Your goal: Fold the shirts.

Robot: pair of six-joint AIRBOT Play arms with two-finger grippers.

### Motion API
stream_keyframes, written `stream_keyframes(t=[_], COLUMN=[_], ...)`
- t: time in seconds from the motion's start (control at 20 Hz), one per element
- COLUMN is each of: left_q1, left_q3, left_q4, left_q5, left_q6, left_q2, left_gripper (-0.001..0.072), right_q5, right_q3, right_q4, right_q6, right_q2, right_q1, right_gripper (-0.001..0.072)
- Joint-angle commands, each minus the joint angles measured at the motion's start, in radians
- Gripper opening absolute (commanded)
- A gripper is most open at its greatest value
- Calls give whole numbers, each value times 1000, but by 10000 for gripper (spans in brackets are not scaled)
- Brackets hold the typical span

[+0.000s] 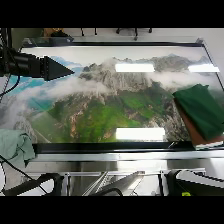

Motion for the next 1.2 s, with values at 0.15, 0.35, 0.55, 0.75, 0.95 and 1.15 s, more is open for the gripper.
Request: stream_keyframes(t=[0.15, 0.35, 0.55, 0.75, 0.95, 1.15], left_q1=[1, 1, 0, -2, -1, -1], left_q3=[0, 0, -2, -288, -801, -1065], left_q4=[-3, -2, 67, 132, 145, 208], left_q5=[-9, 26, -11, 24, 137, 204], left_q6=[1, 0, -25, -40, -40, -56], left_q2=[-24, -24, -10, 182, 475, 623], left_gripper=[12, 13, 11, 11, 12, 11], right_q5=[-17, -204, -325, -426, -586, -634], right_q3=[47, 195, 121, -261, -670, -737], right_q4=[-62, 283, 441, 336, 337, 357], right_q6=[52, -19, -142, -166, -145, -135], right_q2=[-13, -6, 45, 207, 409, 441], right_q1=[-6, -5, 191, 570, 888, 951], right_gripper=[377, 49, 17, 17, 17, 17])
